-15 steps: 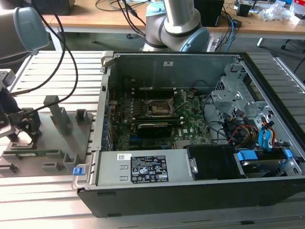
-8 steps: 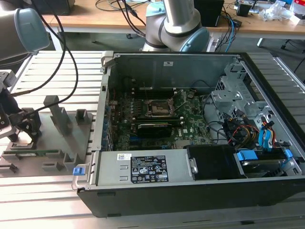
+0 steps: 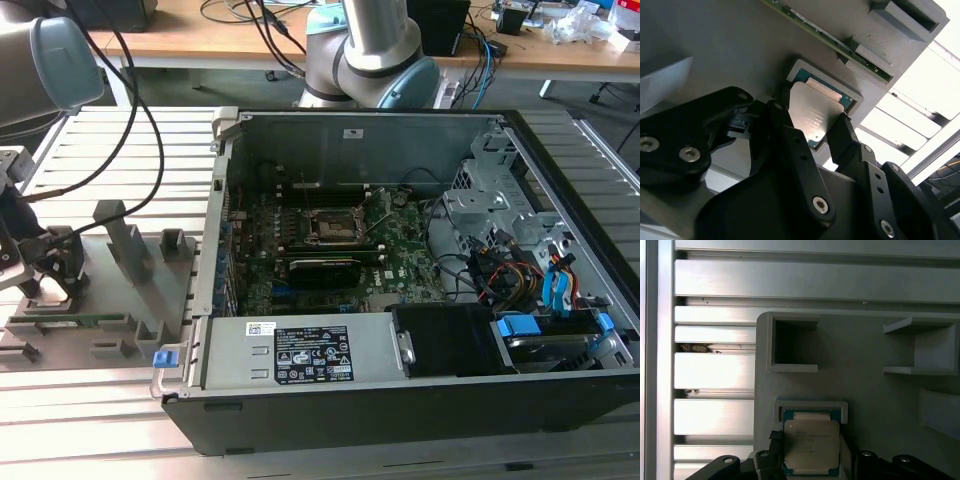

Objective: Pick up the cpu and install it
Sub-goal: 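Pick up the cpu and move it towards the insertion slot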

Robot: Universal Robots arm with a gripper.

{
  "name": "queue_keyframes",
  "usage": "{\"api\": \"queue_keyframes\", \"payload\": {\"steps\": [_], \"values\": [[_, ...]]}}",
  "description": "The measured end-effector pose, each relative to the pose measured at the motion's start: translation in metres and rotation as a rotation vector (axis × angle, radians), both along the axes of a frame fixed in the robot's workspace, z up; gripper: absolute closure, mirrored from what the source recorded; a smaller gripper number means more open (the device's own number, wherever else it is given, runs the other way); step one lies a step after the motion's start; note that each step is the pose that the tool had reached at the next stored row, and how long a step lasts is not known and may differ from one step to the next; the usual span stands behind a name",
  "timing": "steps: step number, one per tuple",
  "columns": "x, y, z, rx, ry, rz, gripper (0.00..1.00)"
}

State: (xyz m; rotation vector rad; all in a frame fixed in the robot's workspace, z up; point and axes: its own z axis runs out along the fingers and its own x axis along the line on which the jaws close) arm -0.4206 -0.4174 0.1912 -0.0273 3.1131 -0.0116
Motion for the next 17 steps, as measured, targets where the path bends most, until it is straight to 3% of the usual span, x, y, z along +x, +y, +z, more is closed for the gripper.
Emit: {"api": "queue_keyframes", "payload": {"steps": [2, 3, 8, 12, 17], "values": [[0.0001, 0.0000, -0.0004, 0.0003, -0.0006, 0.000, 0.45], [0.0000, 0.0001, -0.0003, 0.0003, -0.0004, 0.000, 0.38], [0.0001, 0.0000, 0.0057, 0.0002, 0.0004, 0.000, 0.38], [0.0015, 0.0000, 0.0058, 0.0001, 0.0141, 0.000, 0.38], [0.0016, 0.0000, 0.0058, 0.0000, 0.0155, 0.000, 0.38]]}}
